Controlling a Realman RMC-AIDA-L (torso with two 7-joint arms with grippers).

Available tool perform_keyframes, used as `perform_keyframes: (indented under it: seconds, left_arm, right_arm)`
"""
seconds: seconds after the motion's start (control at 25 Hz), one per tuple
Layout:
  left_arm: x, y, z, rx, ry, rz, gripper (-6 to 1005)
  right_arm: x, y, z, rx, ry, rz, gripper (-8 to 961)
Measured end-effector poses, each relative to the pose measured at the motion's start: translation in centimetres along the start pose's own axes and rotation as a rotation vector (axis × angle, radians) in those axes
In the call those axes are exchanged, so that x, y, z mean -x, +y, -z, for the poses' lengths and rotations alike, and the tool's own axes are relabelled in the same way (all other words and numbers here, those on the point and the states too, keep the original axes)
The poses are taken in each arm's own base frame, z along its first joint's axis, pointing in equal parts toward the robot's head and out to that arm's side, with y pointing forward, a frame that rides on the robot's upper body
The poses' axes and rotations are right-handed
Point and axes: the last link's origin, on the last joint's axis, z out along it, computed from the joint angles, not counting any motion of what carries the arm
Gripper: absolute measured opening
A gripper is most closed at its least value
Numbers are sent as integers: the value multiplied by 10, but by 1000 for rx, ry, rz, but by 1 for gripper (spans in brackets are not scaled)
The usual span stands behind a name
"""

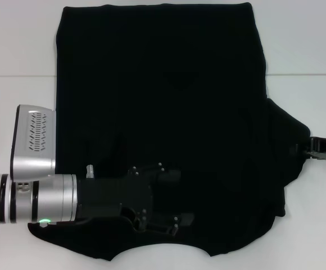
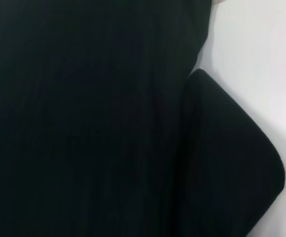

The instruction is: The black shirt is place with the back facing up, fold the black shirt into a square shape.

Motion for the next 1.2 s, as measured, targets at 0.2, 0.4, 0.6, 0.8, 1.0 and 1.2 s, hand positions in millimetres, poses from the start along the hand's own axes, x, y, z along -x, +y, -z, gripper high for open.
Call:
perform_keyframes:
  seconds: [0.2,0.4,0.6,0.8,1.0,1.2]
  left_arm:
    - [0,0,0,-3,3,1,927]
    - [0,1,0,-5,7,6,928]
    - [1,1,0,-11,15,14,928]
    - [3,2,1,-15,18,23,923]
    - [3,4,1,-11,22,27,903]
    - [3,5,1,-6,24,37,883]
  right_arm:
    - [0,-2,0,-8,-9,0,374]
    - [-2,-6,1,-15,-13,3,156]
    - [-3,-16,7,-19,-46,-8,14]
    - [-6,-34,19,-20,-111,-48,12]
    - [-11,-45,27,-5,-165,-72,12]
    - [-14,-48,29,3,-188,-79,12]
